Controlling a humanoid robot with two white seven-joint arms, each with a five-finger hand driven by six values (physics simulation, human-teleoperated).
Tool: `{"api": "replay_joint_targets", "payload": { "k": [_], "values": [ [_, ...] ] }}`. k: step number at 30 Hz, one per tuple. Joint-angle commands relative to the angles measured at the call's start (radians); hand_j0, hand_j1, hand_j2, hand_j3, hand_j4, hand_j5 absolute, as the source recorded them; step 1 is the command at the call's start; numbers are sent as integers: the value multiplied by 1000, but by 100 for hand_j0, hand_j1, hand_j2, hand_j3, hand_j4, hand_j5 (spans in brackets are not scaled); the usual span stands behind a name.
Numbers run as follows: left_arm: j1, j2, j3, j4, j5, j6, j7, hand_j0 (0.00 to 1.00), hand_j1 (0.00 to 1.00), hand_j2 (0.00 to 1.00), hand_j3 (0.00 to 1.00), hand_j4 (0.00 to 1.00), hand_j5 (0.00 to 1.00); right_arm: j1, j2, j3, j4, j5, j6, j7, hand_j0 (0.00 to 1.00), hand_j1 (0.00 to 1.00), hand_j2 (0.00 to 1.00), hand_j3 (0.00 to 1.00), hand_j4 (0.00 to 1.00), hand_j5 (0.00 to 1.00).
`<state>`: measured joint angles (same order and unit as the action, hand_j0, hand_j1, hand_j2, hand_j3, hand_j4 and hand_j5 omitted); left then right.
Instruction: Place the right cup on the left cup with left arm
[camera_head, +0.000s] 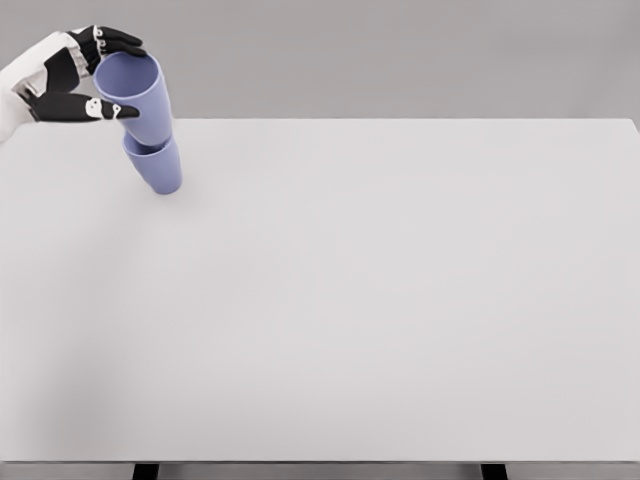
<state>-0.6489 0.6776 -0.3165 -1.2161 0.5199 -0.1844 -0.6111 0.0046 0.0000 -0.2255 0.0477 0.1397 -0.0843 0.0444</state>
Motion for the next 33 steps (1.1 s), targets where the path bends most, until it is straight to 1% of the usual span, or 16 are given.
{"api": "replay_joint_targets", "payload": {
  "k": [1,6,8,17,22,25,29,33],
  "values": [
    [0,-1,-1,18,3,10,0,69,69,69,69,69,69,0,0,0,0,0,0,0,100,100,100,100,100,100],
    [-11,-3,-1,33,2,11,0,69,69,69,69,69,69,0,0,0,0,0,0,0,100,100,100,100,100,100],
    [-21,-4,-4,66,0,10,0,69,69,69,69,69,69,0,0,0,0,0,0,0,100,100,100,100,100,100],
    [-37,-18,-6,95,-6,11,0,69,69,69,69,69,69,0,0,0,0,0,0,0,100,100,100,100,100,100],
    [-58,-35,-6,147,-18,11,0,69,69,69,69,69,69,0,0,0,1,0,0,0,100,100,100,100,100,100],
    [-58,-47,-6,162,-23,11,0,69,69,69,69,69,69,0,0,0,0,0,0,0,100,100,100,100,100,100],
    [-66,-64,-6,176,-47,11,0,69,69,69,69,69,69,0,0,0,0,0,0,0,100,100,100,100,100,100],
    [-67,-67,-6,179,-47,11,0,69,69,69,69,69,69,0,0,0,0,0,0,0,100,100,100,100,100,100]
  ]
}}
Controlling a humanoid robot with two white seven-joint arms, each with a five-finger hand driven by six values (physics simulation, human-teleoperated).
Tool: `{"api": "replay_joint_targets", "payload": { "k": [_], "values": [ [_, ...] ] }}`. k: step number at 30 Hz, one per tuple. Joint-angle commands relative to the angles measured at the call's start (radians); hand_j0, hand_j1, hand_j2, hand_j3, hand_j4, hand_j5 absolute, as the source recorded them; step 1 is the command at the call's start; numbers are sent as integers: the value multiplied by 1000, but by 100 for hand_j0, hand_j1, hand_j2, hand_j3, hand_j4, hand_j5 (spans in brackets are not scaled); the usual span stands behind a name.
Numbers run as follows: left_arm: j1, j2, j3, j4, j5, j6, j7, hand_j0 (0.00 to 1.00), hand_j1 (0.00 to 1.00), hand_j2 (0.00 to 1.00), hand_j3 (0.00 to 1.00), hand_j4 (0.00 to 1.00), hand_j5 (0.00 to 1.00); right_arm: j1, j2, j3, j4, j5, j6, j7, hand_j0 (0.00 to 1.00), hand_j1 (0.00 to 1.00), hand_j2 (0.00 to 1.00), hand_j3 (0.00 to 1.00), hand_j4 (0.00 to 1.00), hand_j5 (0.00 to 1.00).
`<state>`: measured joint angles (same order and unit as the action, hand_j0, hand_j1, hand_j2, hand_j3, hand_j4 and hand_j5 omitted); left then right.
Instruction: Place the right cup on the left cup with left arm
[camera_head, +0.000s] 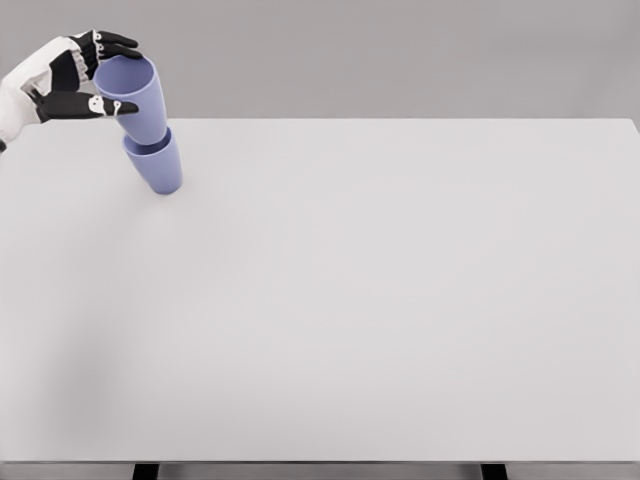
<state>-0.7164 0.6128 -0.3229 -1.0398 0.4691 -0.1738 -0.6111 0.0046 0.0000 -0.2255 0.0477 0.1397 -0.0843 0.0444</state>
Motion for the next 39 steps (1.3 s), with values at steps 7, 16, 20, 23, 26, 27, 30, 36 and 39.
{"api": "replay_joint_targets", "payload": {
  "k": [7,16,20,23,26,27,30,36,39],
  "values": [
    [-9,-5,-1,37,-4,0,0,69,69,69,69,69,69,0,0,0,0,0,0,0,100,100,100,100,100,100],
    [-12,-15,-7,50,-4,0,0,70,70,70,70,70,70,0,0,0,0,0,0,0,100,100,100,100,100,100],
    [-28,-21,-16,83,-4,-1,0,70,70,70,70,70,70,0,0,0,1,0,0,0,100,100,100,100,100,100],
    [-28,-24,-22,83,-4,-1,0,70,70,70,70,70,70,0,0,0,0,0,0,0,100,100,100,100,100,100],
    [-28,-25,-22,84,-4,-1,0,70,70,70,70,70,70,0,0,0,0,0,0,0,100,100,100,100,100,100],
    [-28,-25,-22,86,-4,-1,0,70,70,70,70,70,70,0,0,0,0,0,0,0,100,100,100,100,100,100],
    [-29,-24,-22,89,-4,-1,0,70,70,70,70,70,70,0,0,0,0,0,0,0,100,100,100,100,100,100],
    [-34,-24,-22,104,-17,-1,0,71,71,71,71,71,71,0,0,0,0,0,0,0,100,100,100,100,100,100],
    [-34,-25,-22,104,-18,-1,0,71,71,71,71,71,71,0,0,0,0,0,0,0,100,100,100,100,100,100]
  ]
}}
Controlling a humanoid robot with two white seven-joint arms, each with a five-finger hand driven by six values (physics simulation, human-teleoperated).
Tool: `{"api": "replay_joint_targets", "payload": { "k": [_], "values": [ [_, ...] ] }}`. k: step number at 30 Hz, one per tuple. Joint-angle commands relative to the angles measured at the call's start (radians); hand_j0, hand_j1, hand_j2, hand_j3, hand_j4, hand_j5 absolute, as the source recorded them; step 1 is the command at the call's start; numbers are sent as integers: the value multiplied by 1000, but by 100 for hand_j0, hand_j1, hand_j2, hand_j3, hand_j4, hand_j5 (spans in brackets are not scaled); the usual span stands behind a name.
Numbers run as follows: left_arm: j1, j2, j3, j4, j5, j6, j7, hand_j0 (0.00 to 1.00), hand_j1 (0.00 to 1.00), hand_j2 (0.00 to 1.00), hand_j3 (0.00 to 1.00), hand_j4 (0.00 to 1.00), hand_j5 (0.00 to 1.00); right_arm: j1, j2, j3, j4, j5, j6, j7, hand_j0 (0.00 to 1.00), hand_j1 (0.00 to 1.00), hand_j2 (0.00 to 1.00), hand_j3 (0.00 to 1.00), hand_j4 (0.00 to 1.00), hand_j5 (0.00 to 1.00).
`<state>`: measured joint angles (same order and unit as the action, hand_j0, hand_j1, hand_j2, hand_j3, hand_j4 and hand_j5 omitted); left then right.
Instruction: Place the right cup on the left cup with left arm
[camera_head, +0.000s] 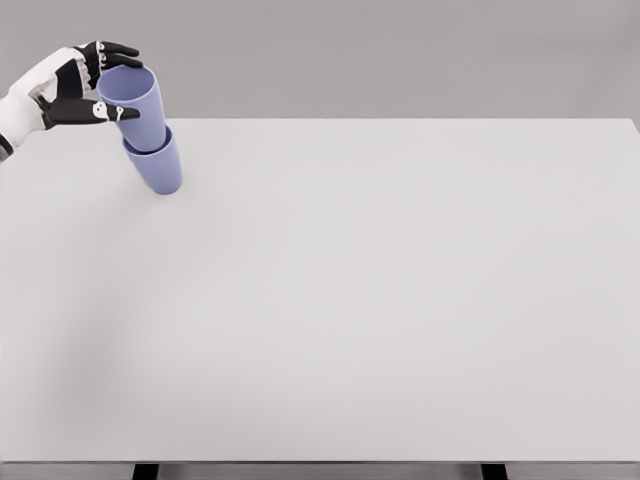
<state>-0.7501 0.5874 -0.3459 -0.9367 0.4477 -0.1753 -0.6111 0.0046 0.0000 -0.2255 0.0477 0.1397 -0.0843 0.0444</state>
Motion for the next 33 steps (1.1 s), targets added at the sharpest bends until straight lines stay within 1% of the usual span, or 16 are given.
{"api": "replay_joint_targets", "payload": {
  "k": [1,9,15,18,20,24,33],
  "values": [
    [0,0,1,1,2,0,0,71,71,71,71,71,71,0,0,0,0,0,0,0,100,100,100,100,100,100],
    [0,-9,1,1,2,-1,0,72,72,72,72,72,72,0,0,0,0,0,0,0,100,100,100,100,100,100],
    [0,-6,2,1,2,-3,0,77,77,77,77,77,77,0,0,0,0,0,0,0,100,100,100,100,100,100],
    [0,-6,2,1,2,-3,0,77,77,77,77,77,77,0,0,0,0,0,0,0,100,100,100,100,100,100],
    [0,-4,2,1,2,-3,0,78,78,78,78,78,78,0,0,0,0,0,0,0,100,100,100,100,100,100],
    [0,-6,2,1,-14,-4,0,87,87,87,87,87,87,0,0,0,0,0,0,0,100,100,100,100,100,100],
    [0,-6,4,-1,-18,-10,0,89,89,89,89,89,89,0,0,0,0,0,0,0,100,100,100,100,100,100]
  ]
}}
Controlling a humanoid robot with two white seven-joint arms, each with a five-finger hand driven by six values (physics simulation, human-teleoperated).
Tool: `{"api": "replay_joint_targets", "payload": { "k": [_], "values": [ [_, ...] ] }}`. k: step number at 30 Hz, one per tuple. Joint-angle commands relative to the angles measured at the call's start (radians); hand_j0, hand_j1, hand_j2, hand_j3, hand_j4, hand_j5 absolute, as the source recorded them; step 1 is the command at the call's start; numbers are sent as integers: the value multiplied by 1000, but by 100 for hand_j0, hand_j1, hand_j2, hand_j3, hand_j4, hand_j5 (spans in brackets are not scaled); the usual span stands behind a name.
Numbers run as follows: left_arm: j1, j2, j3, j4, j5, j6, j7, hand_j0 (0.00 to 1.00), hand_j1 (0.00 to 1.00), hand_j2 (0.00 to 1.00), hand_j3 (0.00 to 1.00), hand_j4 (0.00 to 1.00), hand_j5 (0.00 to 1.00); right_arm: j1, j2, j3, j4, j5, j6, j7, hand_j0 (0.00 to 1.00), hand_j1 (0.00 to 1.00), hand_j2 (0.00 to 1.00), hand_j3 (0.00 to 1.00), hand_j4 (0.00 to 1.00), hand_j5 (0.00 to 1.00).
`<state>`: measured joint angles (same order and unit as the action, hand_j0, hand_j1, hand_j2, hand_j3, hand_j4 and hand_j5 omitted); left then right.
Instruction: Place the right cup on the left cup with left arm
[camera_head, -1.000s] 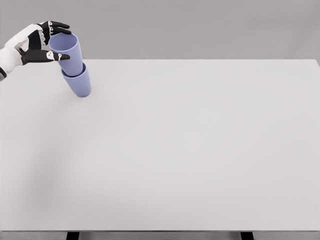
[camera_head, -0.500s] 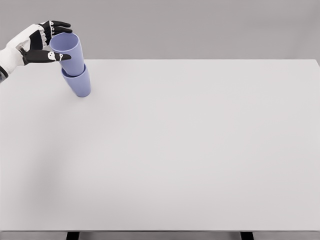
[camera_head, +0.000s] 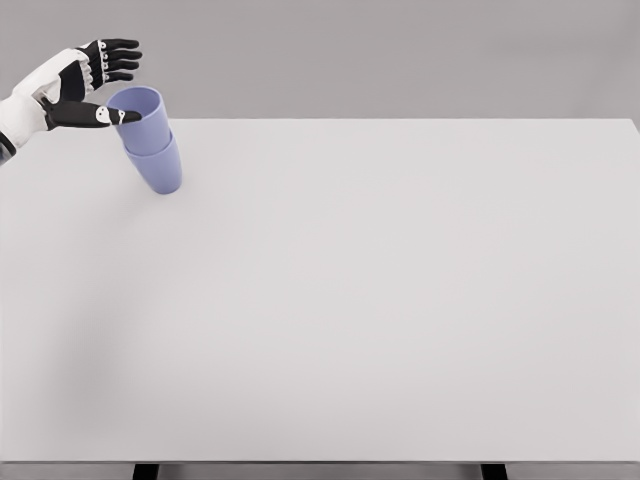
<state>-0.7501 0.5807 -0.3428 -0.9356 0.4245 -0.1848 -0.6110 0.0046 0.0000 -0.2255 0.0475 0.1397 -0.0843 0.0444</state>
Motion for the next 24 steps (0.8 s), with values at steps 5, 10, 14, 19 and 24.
{"api": "replay_joint_targets", "payload": {
  "k": [5,10,14,19,24],
  "values": [
    [2,4,1,-5,7,-1,0,92,92,92,92,92,92,0,0,0,0,0,0,0,100,100,100,100,100,100],
    [9,13,5,-41,8,-2,0,97,97,97,97,97,97,0,0,0,0,0,0,0,100,100,100,100,100,100],
    [15,16,13,-78,8,-4,0,99,99,99,99,99,99,0,0,0,0,0,0,0,100,100,100,100,100,100],
    [61,33,54,-150,10,-5,0,99,99,99,99,99,99,0,0,0,2,0,0,0,100,100,100,100,100,100],
    [138,56,125,-235,13,-7,0,100,100,100,100,100,100,0,0,0,0,0,0,0,100,100,100,100,100,100]
  ]
}}
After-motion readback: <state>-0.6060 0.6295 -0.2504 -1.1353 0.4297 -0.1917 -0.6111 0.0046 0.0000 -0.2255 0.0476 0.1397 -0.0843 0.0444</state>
